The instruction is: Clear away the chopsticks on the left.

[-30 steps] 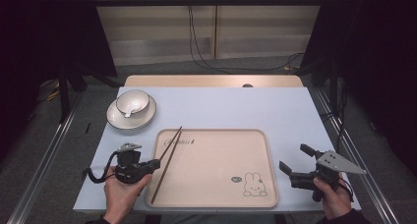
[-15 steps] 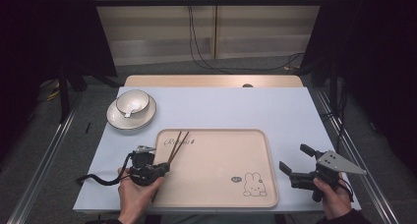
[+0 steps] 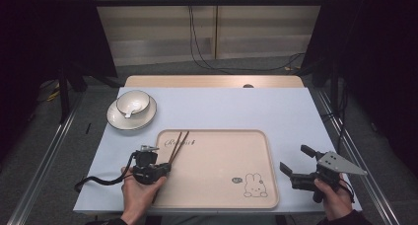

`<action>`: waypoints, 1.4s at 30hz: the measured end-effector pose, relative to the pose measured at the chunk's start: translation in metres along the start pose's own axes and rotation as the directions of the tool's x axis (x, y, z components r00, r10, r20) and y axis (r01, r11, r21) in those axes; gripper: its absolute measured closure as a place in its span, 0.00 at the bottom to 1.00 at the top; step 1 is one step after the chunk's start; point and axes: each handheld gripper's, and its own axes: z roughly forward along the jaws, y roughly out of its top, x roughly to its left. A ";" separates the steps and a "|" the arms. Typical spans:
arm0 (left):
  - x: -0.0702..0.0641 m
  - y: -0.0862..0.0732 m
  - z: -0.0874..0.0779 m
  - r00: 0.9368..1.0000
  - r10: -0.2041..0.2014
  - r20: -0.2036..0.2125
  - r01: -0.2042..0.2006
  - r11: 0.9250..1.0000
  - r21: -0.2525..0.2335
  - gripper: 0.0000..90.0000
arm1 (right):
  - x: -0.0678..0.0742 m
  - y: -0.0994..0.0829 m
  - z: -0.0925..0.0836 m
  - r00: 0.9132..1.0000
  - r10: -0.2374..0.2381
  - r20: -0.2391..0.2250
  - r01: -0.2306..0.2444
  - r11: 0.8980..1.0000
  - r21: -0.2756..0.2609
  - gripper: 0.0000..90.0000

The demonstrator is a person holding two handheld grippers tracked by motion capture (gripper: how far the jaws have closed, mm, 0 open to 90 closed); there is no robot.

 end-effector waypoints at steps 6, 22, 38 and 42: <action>0.001 0.001 0.001 1.000 0.002 -0.001 -0.002 1.000 0.001 0.91 | 0.000 0.000 0.000 1.000 0.000 0.002 0.000 1.000 -0.004 0.03; 0.017 0.016 -0.031 0.954 0.288 0.077 -0.263 0.935 -0.237 0.29 | -0.001 0.000 -0.001 1.000 0.001 0.003 -0.001 1.000 -0.010 0.03; 0.090 -0.003 -0.064 0.965 0.258 -0.043 -0.254 0.886 -0.388 0.03 | -0.001 0.000 -0.001 1.000 0.010 0.013 -0.010 1.000 -0.017 0.03; 0.100 -0.010 -0.066 0.964 0.266 0.004 -0.236 0.861 -0.451 0.02 | -0.002 0.001 -0.001 1.000 0.006 0.014 -0.005 1.000 -0.016 0.03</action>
